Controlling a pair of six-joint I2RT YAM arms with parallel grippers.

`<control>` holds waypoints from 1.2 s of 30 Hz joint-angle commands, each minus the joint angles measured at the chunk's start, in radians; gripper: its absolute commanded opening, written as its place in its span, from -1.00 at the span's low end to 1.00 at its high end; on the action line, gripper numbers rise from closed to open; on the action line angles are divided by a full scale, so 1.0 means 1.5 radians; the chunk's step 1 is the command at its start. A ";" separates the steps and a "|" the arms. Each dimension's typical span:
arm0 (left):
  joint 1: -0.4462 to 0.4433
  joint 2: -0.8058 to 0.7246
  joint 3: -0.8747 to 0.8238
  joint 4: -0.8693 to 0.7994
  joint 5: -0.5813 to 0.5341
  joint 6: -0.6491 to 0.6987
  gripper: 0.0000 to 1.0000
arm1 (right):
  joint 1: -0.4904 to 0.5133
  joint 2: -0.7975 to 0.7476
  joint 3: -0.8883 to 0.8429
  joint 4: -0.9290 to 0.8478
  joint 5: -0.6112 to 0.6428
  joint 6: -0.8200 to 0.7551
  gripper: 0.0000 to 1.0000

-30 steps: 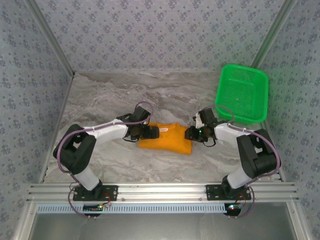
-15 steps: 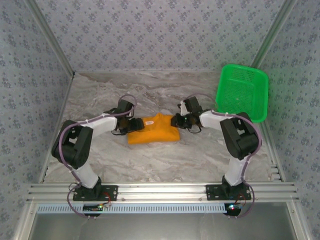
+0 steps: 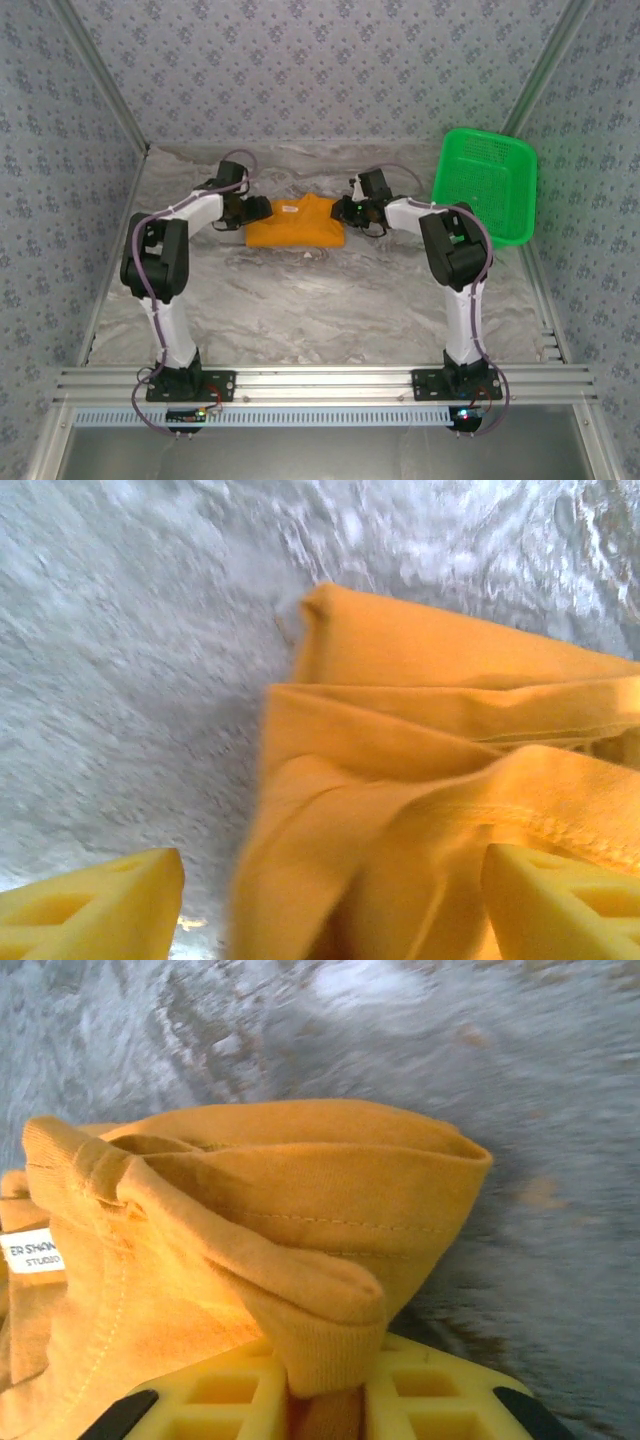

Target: Fold the inside-out t-shirt

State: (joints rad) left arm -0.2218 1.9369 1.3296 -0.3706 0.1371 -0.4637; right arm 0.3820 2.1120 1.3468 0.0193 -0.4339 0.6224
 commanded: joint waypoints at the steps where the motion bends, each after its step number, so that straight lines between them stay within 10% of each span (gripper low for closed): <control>1: 0.011 0.005 0.030 0.002 0.006 0.045 0.79 | -0.028 -0.015 -0.025 -0.015 0.008 -0.013 -0.44; 10: 0.012 -0.166 0.029 -0.020 0.014 0.042 1.00 | -0.029 -0.088 -0.038 -0.037 0.008 -0.046 0.16; 12: 0.011 -0.228 -0.010 0.005 -0.006 0.060 1.00 | -0.035 -0.159 -0.060 -0.050 0.050 -0.062 0.96; 25: -0.011 -0.588 -0.492 0.299 -0.237 0.350 1.00 | -0.023 -0.713 -0.444 -0.068 0.475 -0.304 0.99; 36: 0.077 -0.433 -0.609 0.570 -0.117 0.368 1.00 | -0.203 -0.812 -0.703 0.193 0.325 -0.420 1.00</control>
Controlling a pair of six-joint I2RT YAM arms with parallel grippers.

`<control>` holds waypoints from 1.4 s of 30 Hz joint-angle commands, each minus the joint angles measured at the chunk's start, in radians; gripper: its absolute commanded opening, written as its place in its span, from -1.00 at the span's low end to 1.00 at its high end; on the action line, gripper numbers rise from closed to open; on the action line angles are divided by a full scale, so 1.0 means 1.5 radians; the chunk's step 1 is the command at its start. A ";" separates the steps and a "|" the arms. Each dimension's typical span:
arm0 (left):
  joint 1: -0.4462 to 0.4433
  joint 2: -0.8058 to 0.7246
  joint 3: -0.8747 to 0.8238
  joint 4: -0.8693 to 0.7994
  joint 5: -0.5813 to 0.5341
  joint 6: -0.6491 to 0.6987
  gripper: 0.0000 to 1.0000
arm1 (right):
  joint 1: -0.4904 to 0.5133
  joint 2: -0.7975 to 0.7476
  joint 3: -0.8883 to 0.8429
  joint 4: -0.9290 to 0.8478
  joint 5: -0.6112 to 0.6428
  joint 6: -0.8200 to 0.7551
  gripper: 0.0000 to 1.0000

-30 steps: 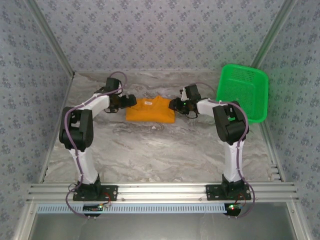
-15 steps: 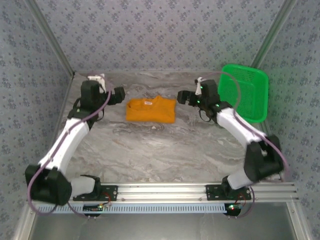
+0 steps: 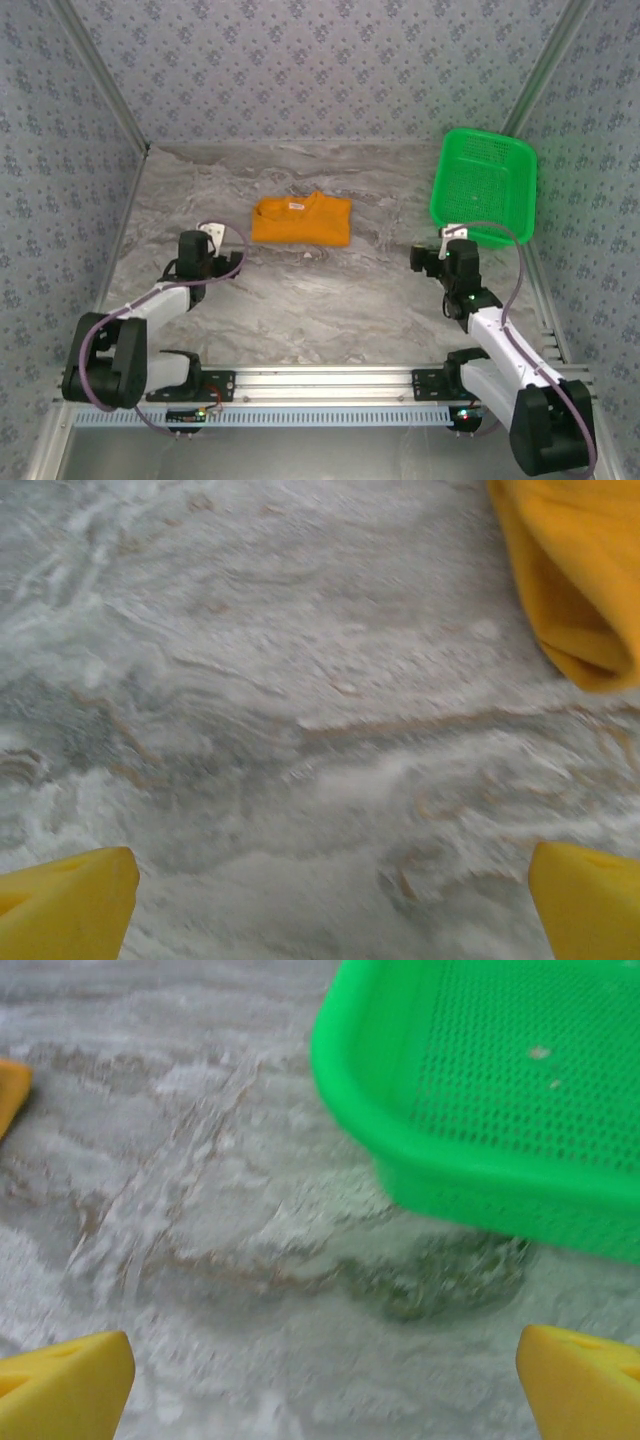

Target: Fold the inside-out t-shirt

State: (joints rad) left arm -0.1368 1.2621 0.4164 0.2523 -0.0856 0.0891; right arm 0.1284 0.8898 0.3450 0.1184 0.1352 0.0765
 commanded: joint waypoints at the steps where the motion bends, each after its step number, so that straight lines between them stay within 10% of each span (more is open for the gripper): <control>1: 0.028 0.031 0.001 0.178 0.040 -0.008 1.00 | -0.048 0.027 -0.051 0.162 -0.056 -0.059 1.00; 15: 0.122 0.182 -0.016 0.403 0.135 -0.057 1.00 | -0.130 0.434 -0.021 0.591 -0.137 -0.062 1.00; 42: 0.117 0.182 -0.006 0.380 0.113 -0.061 0.99 | -0.119 0.419 0.038 0.443 -0.113 -0.071 1.00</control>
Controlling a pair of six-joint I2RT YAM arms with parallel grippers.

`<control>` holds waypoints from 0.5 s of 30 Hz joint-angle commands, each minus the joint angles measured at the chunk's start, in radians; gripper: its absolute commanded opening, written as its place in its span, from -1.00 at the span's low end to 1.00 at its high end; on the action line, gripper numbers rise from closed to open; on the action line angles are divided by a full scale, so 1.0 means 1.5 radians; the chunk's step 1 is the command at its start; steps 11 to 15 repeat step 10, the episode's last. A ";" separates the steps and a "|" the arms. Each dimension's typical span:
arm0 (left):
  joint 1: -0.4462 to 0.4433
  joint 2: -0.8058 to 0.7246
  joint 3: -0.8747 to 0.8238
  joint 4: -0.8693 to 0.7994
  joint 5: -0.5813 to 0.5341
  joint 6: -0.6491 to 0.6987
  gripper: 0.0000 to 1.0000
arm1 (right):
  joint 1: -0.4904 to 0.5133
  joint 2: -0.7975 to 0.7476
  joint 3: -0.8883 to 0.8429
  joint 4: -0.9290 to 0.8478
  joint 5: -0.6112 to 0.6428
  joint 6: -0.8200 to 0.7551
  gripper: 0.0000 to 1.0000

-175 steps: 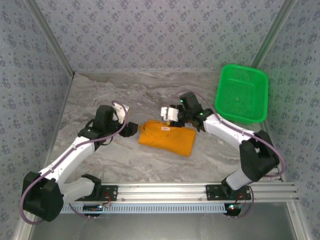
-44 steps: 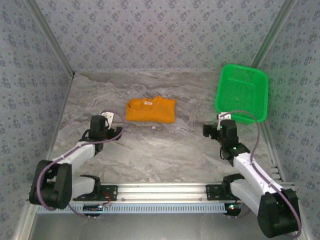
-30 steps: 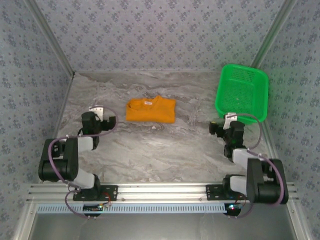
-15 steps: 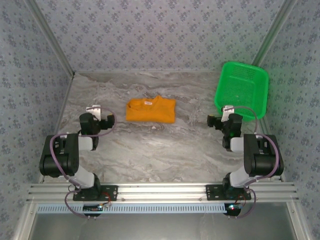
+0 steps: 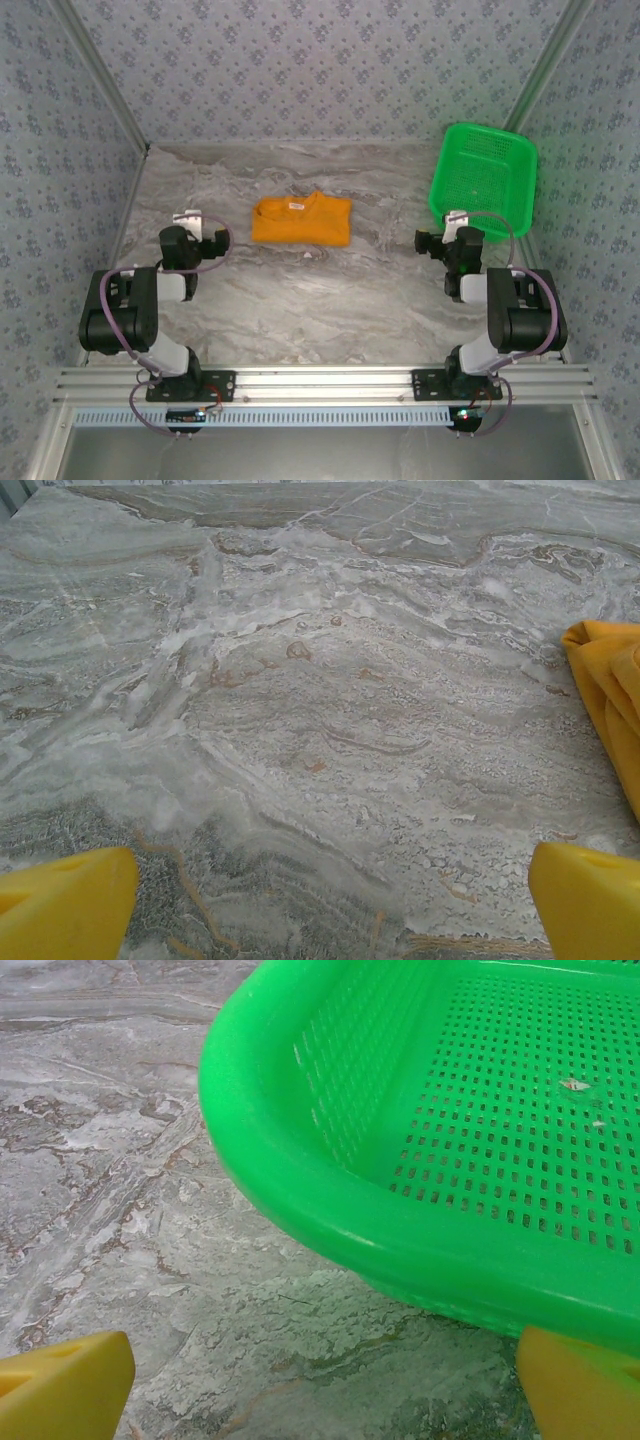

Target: Fold the inside-out t-shirt

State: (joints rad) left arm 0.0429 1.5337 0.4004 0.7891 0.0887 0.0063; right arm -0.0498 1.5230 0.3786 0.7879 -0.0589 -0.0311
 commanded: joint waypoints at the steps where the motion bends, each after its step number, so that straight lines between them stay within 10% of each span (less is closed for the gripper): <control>1: -0.003 0.001 0.005 0.022 -0.003 -0.005 1.00 | 0.000 -0.003 0.015 -0.003 0.019 0.000 1.00; 15: -0.002 0.000 0.005 0.022 -0.003 -0.006 1.00 | 0.003 -0.003 0.014 -0.001 0.024 -0.001 1.00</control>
